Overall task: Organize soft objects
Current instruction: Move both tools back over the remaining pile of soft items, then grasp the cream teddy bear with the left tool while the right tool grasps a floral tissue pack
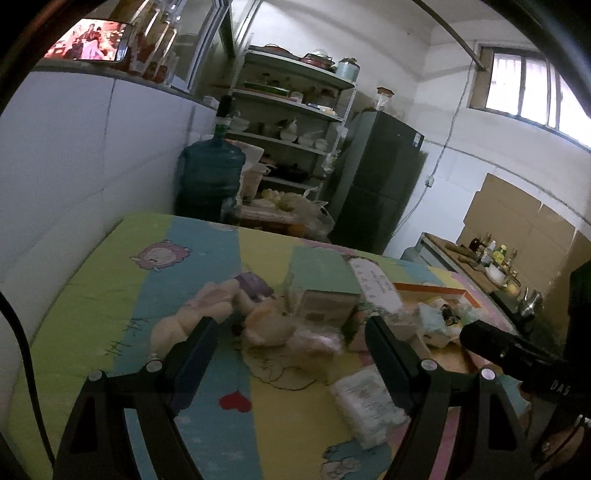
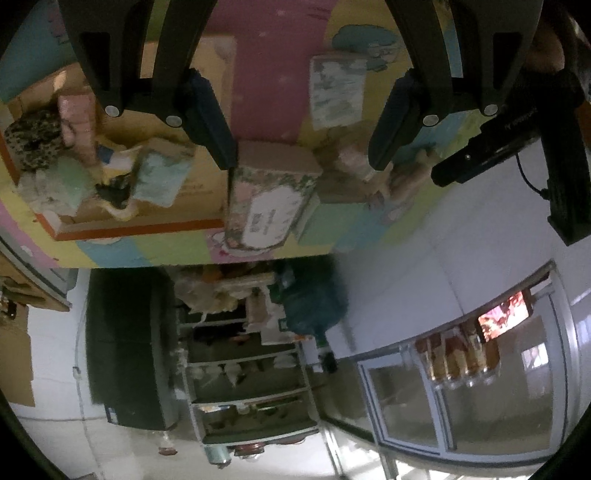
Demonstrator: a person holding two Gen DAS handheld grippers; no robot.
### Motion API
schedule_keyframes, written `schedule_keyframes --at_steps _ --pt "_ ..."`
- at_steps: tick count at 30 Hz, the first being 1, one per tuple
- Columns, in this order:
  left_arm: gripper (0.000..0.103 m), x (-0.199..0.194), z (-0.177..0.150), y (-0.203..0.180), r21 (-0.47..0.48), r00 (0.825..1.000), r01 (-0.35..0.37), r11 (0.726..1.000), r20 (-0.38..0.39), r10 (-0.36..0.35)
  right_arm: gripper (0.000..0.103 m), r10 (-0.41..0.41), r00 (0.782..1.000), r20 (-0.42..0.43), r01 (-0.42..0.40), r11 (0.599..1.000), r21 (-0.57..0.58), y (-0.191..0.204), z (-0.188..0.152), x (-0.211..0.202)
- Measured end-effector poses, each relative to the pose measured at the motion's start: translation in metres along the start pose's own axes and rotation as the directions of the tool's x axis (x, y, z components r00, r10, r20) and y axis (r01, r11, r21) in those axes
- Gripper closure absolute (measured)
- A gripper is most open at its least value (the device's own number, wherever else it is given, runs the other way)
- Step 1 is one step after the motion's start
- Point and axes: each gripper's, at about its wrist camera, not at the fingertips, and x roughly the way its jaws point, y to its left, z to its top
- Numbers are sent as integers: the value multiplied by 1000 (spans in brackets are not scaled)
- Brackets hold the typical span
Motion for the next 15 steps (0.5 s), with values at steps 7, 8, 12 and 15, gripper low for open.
schedule_keyframes --at_steps 7,8,12,15 --pt "22 -4 -2 16 61 1000 -15 998 1 15 27 19 999 -47 -20 1000 -8 15 -9 20" --pt "22 -4 -2 18 76 1000 -17 997 1 17 27 22 998 -55 -23 1000 -9 17 -11 23" --pt "22 -2 2 27 175 1000 -10 984 2 10 27 22 996 -86 -24 1000 -16 24 -17 34" --pt "22 5 7 34 250 1000 24 968 -15 -21 27 21 994 -109 -24 1000 -20 28 -22 42"
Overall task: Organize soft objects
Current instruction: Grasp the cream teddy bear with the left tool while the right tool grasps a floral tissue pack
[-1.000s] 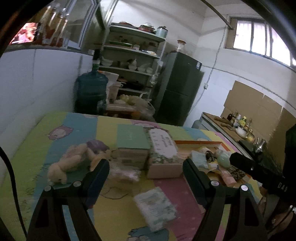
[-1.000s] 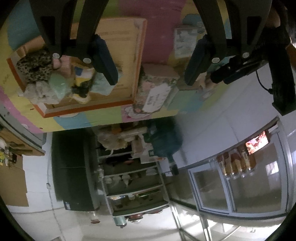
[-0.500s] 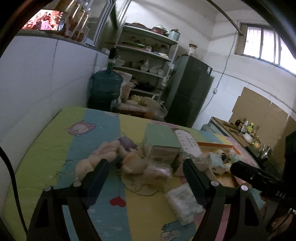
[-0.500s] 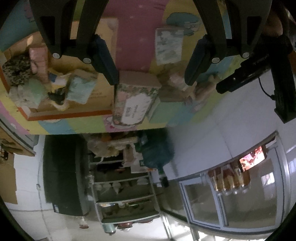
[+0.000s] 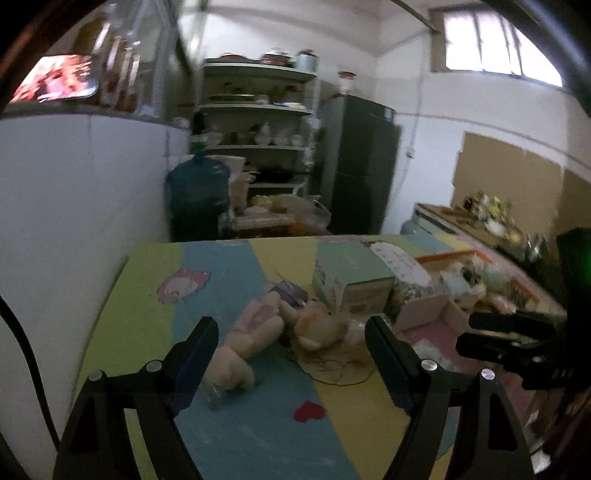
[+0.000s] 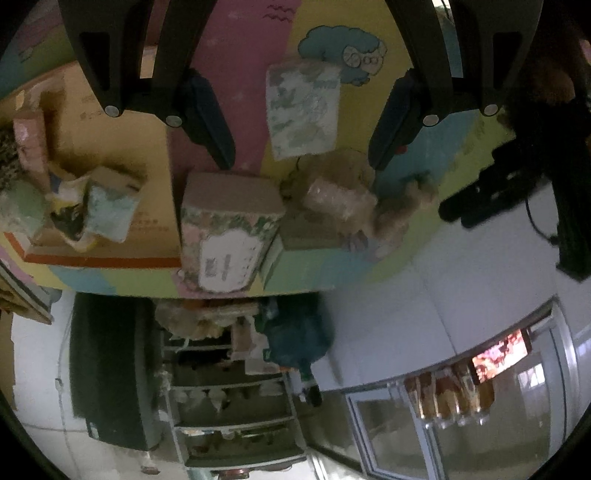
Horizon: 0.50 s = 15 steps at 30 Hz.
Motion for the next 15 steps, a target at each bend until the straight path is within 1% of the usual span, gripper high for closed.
schedule_keyframes --at_steps 4,6,9,12,14,15 --pt "22 16 5 7 102 998 49 994 -47 -44 27 1 1000 -27 -1 1000 -1 3 -6 10" --pt "22 25 6 11 160 996 65 985 -71 -54 27 -2 999 -42 2 1000 -4 4 -8 14" --pt "22 41 4 14 214 990 92 973 -123 -66 27 -6 998 -58 6 1000 -9 6 -12 20" --pt "22 56 -1 17 250 985 93 964 -167 -52 27 -13 997 -76 12 1000 -14 8 -14 26" --pt "22 67 -3 22 248 978 88 965 -206 -37 27 -17 996 -86 16 1000 -16 8 -16 30" --pt "24 74 -5 25 234 972 89 968 -231 -34 27 -20 996 -90 18 1000 -16 9 -16 32"
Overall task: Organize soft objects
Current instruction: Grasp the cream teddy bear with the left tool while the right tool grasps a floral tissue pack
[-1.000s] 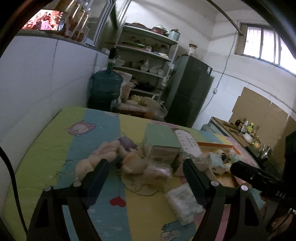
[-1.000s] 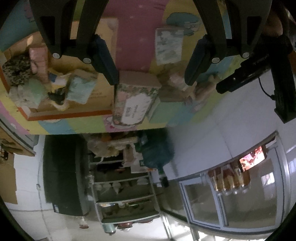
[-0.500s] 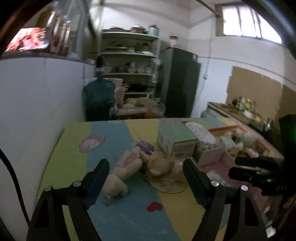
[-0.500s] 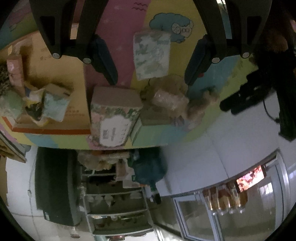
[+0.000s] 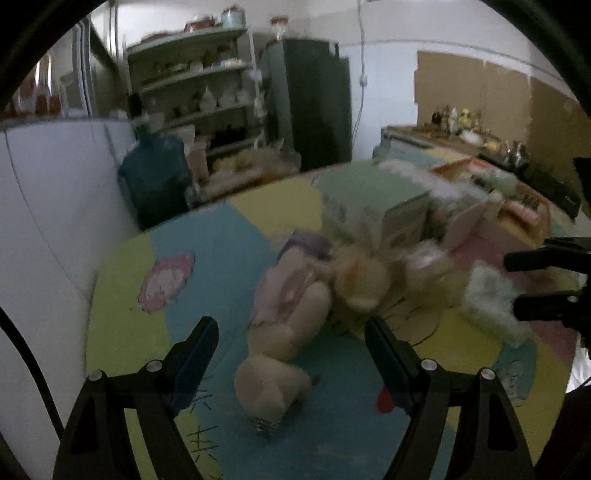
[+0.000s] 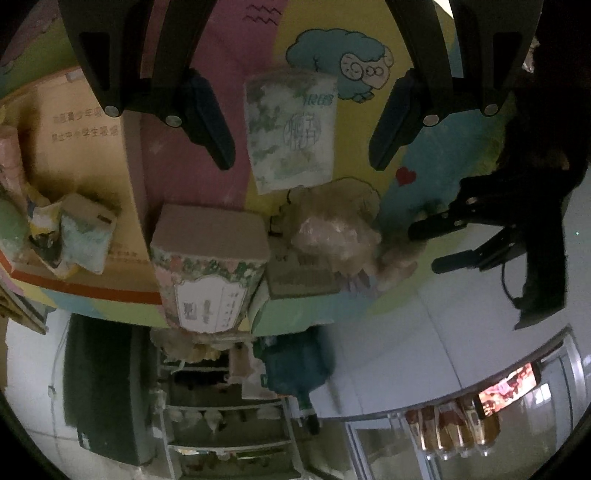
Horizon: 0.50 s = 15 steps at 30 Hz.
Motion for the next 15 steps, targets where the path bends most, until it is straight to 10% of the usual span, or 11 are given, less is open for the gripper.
schedule_keyframes --at_steps 9,15 --pt "64 21 -4 17 -86 996 27 996 -78 -34 27 -26 999 -28 26 1000 3 -1 -3 11" --pt "68 19 -7 17 -119 997 16 993 -77 -26 27 -38 998 -46 37 999 -5 0 -5 16"
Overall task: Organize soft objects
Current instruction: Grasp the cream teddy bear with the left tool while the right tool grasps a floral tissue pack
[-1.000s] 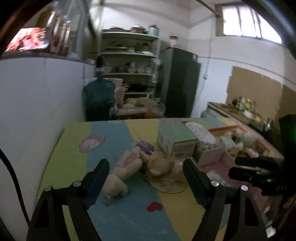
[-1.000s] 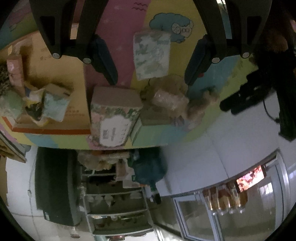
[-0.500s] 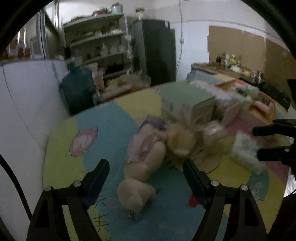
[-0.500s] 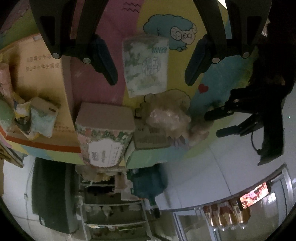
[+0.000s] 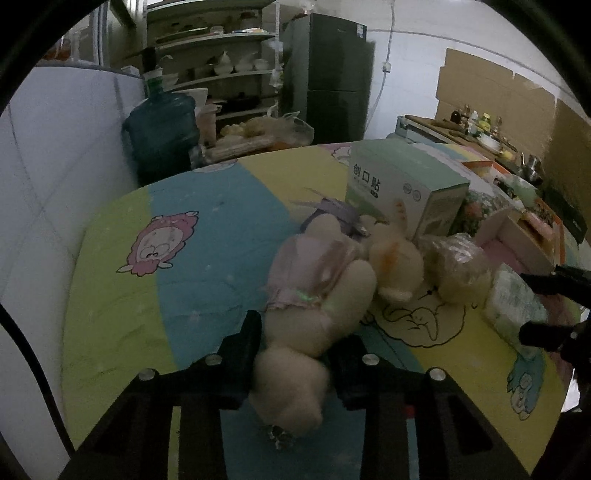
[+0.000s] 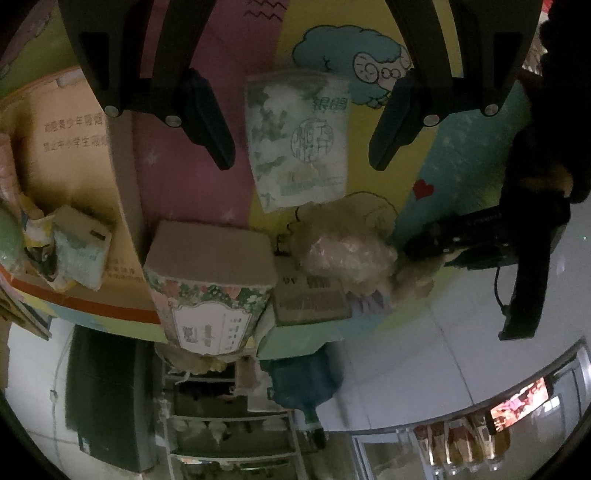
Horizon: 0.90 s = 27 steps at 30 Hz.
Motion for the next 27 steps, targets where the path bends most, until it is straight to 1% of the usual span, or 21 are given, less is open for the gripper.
schedule_keyframes --at_steps 3,6,10,12,13,14,15,17,20,24,27 --pt "69 -6 -1 -1 -26 1000 -2 1000 22 3 27 -13 1000 -13 13 1000 -5 0 -3 2" --pt "69 -16 -5 -1 -69 998 19 997 60 -15 27 -30 999 -24 30 999 -20 0 -4 5" --pt "69 -26 -10 -2 -113 996 1 994 87 9 27 -51 998 -24 50 998 -47 2 -8 7" --pt "69 -34 -14 0 -150 994 5 989 109 12 27 -55 998 -22 53 997 -58 2 -9 6" --pt "69 -36 -14 -1 -160 993 0 987 116 19 31 -56 998 -21 55 997 -62 3 -10 6" --pt "69 -39 -15 -1 -169 992 -9 985 124 31 37 -65 998 -20 63 996 -69 3 -11 6" --pt "69 -42 -17 -2 -177 990 -20 984 132 44 39 -71 997 -17 69 995 -75 3 -11 6" --pt "69 -48 -19 -4 -189 987 -38 981 146 66 46 -64 998 -16 63 995 -79 2 -13 5" --pt "69 -56 -21 -8 -210 980 -59 976 174 97 49 -65 998 -12 64 995 -73 1 -13 2" --pt "69 -69 -21 -15 -235 969 -76 969 212 127 50 -61 998 -8 61 996 -61 -1 -13 1" --pt "69 -79 -20 -21 -237 962 -79 968 237 136 50 -57 998 2 57 997 -56 -1 -13 -2"
